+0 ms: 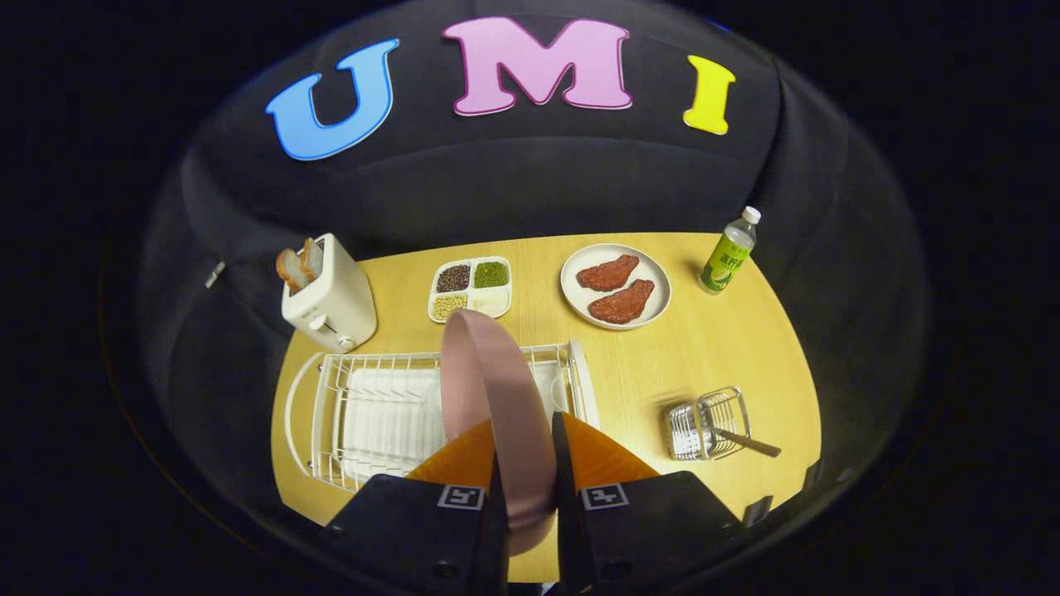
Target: Take the plate from the dish rack, then take the spoon from the basket and place it into the plate.
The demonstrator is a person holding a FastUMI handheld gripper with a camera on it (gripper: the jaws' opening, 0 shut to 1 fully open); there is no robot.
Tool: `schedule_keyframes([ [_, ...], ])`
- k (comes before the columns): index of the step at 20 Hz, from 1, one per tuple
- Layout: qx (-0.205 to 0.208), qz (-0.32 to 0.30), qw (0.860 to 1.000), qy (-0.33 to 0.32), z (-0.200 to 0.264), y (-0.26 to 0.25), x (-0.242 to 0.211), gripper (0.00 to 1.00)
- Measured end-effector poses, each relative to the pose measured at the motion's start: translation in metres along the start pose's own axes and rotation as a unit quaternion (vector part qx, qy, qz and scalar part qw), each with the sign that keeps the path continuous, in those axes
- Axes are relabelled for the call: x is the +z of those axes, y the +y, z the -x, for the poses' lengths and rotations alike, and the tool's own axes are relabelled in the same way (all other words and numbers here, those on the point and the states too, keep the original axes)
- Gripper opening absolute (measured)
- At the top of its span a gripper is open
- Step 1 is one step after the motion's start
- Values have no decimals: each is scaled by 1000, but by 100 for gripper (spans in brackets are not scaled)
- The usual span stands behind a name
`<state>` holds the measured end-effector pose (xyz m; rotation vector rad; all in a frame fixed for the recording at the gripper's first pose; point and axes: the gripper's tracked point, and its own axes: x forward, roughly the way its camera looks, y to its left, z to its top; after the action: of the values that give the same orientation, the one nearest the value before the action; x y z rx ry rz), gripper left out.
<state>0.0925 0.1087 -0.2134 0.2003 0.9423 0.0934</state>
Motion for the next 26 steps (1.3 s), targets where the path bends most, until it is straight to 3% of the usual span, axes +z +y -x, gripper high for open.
schedule_keyframes([
  [8, 62, -61, 995, 57, 60, -42, -115, 27],
  [13, 73, -90, 987, 116, 60, -47, -193, 27],
  [20, 76, -106, 980, 149, 21, -28, -239, 27],
  [26, 72, -98, 979, 161, 5, -20, -252, 30],
])
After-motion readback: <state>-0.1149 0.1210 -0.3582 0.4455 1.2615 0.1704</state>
